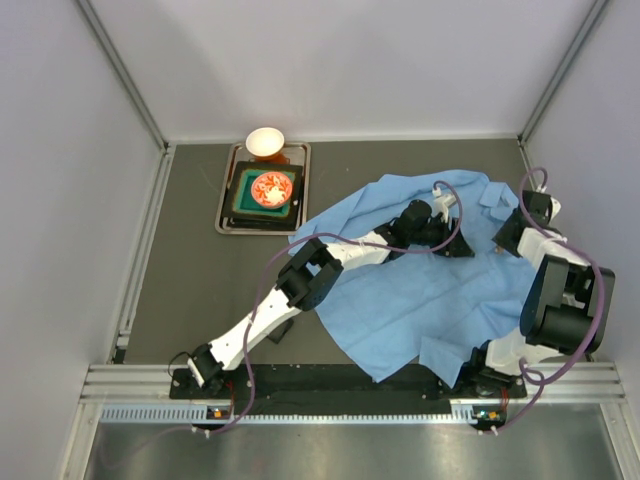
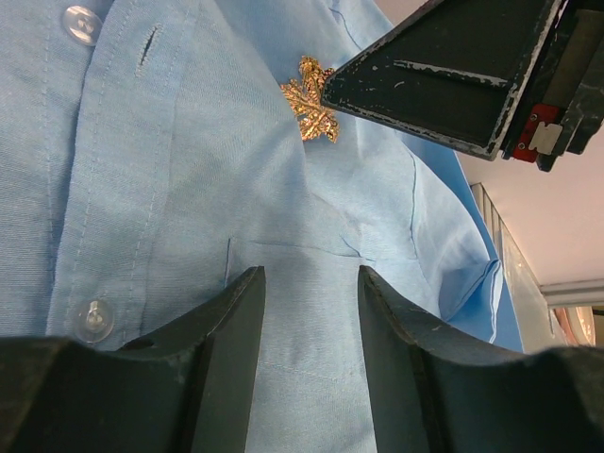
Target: Remove the brooch from the garment
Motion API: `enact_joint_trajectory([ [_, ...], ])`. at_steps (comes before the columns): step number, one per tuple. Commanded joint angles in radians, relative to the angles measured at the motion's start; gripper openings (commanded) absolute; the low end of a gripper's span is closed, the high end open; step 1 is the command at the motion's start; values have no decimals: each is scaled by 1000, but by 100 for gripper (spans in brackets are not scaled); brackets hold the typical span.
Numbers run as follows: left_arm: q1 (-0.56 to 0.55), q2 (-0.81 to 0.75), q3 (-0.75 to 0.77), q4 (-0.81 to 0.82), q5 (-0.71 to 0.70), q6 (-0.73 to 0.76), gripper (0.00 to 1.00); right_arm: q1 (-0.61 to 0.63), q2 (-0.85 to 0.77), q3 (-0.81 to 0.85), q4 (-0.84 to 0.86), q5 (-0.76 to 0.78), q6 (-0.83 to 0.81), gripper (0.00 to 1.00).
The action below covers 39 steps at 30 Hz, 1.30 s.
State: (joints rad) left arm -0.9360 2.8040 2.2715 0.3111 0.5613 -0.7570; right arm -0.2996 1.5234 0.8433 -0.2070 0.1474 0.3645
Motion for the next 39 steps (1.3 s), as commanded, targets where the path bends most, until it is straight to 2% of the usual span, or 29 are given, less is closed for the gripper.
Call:
enact_joint_trajectory([
  [1,-4,-28,37,16,20,7,50,-6,3,16,35,18,-6,32],
  [13,-4,-29,39,14,22,12,52,-6,58,37,32,38,-18,32],
  [16,-4,-29,39,14,25,12,53,-4,73,43,34,32,-18,24],
  [23,-4,-26,40,16,22,12,54,31,57,36,41,87,-29,16],
  [39,-4,-21,40,22,23,4,54,85,30,103,27,251,-53,11],
])
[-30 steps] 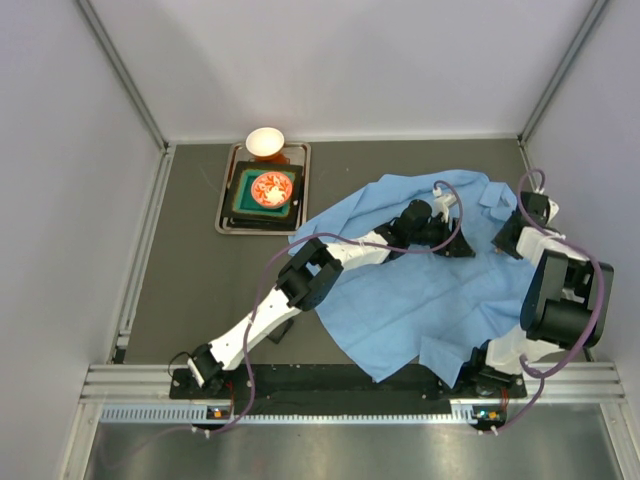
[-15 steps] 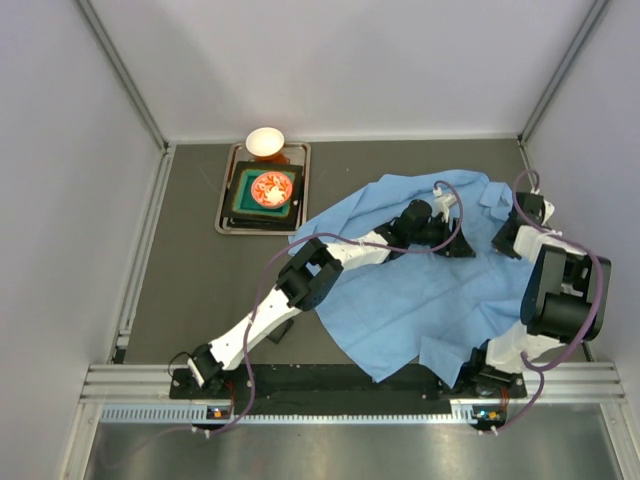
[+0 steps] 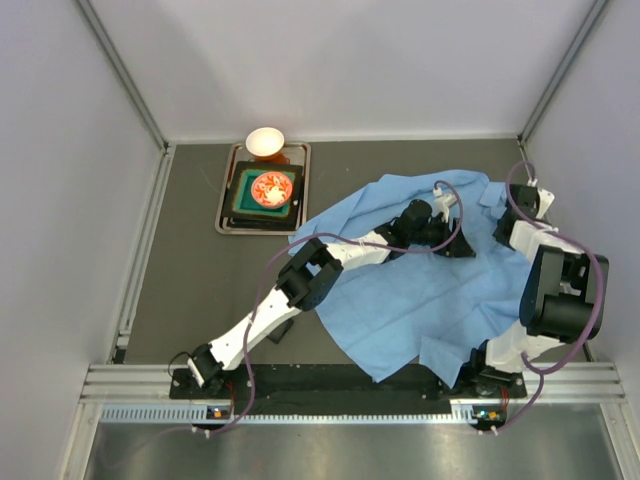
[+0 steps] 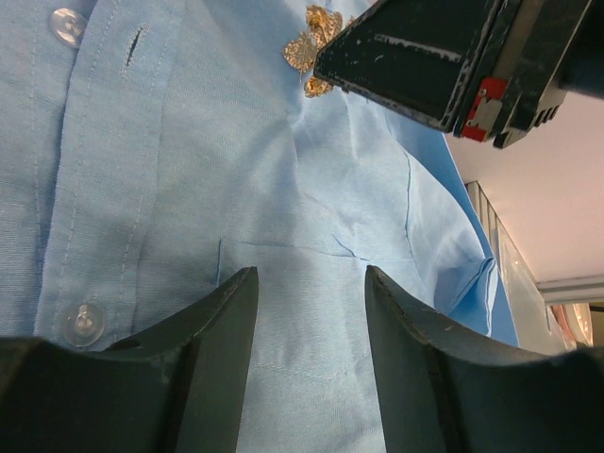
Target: Remove the brooch from the garment
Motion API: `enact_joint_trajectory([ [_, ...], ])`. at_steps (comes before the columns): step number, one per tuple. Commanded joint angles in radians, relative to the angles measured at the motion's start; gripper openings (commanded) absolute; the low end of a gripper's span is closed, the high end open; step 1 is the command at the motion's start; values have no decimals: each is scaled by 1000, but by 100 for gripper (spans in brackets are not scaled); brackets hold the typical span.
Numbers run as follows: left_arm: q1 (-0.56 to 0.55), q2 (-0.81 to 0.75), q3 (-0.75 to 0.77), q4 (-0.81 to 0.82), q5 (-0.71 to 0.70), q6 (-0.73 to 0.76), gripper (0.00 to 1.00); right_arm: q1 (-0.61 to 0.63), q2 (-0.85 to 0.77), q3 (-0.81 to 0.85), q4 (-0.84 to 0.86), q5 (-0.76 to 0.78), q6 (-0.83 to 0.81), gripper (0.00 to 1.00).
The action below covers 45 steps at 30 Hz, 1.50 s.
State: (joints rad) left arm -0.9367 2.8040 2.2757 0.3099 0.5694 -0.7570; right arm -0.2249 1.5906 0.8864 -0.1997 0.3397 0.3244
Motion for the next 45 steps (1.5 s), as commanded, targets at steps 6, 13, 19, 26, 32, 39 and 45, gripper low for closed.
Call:
enact_joint_trajectory([
  [6,-4,-27,36,21,26,8,55,25,-52,106,13,61,-25,9],
  [13,-2,-144,18,-61,20,116,56,93,-127,126,-50,-56,-4,9],
  [19,27,-417,-147,-157,-25,162,77,150,-165,95,-9,-329,21,9],
  [26,33,-979,-735,-92,-127,130,73,306,-243,51,101,-562,89,8],
  [32,48,-1323,-990,-417,-305,228,69,370,-314,-90,316,-778,117,8],
  [39,238,-1603,-1203,-537,-325,118,68,554,-158,-101,594,-1042,199,8],
  [45,415,-1709,-1315,-505,-198,13,60,686,-126,-76,691,-1100,231,8],
])
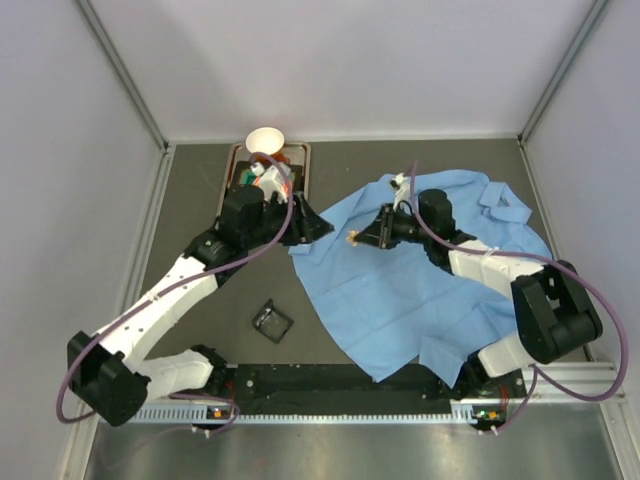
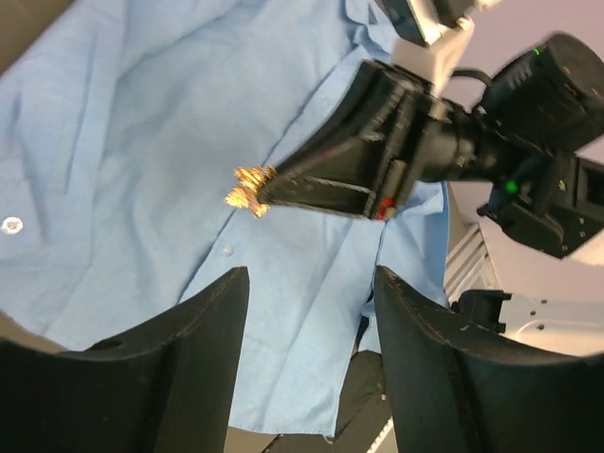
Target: Remove the brooch from the garment
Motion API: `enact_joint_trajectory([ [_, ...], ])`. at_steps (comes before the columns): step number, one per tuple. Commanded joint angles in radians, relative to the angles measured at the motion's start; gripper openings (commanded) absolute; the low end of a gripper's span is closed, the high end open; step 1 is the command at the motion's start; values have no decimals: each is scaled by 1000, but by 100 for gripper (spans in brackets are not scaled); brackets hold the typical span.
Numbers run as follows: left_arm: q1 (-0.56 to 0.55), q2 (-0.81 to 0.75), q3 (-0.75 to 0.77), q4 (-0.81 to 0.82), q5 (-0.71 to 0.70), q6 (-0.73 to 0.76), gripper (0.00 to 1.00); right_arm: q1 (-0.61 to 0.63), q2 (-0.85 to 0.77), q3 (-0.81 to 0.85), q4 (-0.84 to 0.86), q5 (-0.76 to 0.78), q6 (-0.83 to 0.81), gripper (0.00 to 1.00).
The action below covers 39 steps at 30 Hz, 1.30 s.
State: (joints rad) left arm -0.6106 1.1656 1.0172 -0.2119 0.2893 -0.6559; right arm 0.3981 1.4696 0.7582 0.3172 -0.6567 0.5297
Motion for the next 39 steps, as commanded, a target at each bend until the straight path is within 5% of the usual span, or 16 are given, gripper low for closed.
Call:
enact_joint_trajectory([
  [1,107,-78,-77,43,144,-102,58,71,-5,55,187,-121,29,8],
  [5,173,-90,-179,204,321,-139,59,82,15,30,377,-214,166,8],
  [7,192,-93,-212,315,359,-160,72,82,23,23,439,-245,216,8],
  [11,212,-103,-311,509,433,-252,73,84,34,12,514,-258,276,8],
  [21,218,-55,-330,575,447,-301,47,84,80,3,668,-293,382,7],
  [32,222,9,-358,661,439,-359,59,88,81,4,671,-293,382,6],
  [39,222,51,-385,802,471,-429,46,96,100,10,680,-296,388,6],
])
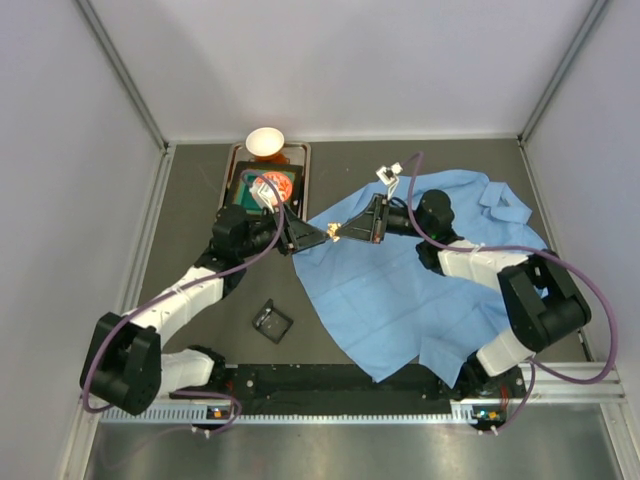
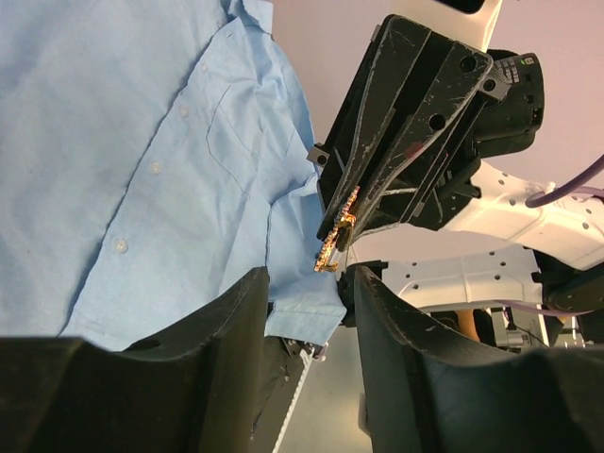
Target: Remove the brooch from the garment
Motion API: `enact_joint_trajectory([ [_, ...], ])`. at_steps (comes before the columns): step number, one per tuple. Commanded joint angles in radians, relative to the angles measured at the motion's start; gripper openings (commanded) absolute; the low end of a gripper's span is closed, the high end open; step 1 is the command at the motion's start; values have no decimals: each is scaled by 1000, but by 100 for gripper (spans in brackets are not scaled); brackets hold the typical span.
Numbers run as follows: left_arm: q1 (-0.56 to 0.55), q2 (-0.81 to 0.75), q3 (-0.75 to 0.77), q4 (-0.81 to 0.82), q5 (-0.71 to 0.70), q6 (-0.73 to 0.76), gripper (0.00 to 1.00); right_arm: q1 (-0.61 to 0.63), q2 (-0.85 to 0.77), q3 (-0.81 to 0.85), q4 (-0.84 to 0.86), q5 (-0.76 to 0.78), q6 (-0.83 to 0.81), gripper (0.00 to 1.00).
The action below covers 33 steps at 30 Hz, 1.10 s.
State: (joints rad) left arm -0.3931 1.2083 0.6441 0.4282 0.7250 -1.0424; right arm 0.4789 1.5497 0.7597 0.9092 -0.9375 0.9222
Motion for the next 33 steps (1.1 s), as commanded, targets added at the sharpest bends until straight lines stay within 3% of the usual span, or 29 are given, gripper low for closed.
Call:
enact_joint_trajectory([
  [1,5,13,-21,179,40,-50,46,13,20,10,89,-18,-3,6],
  [18,14,-3,-20,185,39,-47,37,27,43,18,132,-40,32,6],
  [22,14,-1,-26,199,45,-57,31,27,44,20,134,-40,35,7],
  [23,14,-1,-27,202,45,-59,23,27,44,20,135,-40,37,7],
  [24,13,-3,-27,205,45,-61,22,27,46,20,137,-38,35,7],
  [33,14,5,-32,230,57,-80,18,38,58,27,137,-35,41,8],
])
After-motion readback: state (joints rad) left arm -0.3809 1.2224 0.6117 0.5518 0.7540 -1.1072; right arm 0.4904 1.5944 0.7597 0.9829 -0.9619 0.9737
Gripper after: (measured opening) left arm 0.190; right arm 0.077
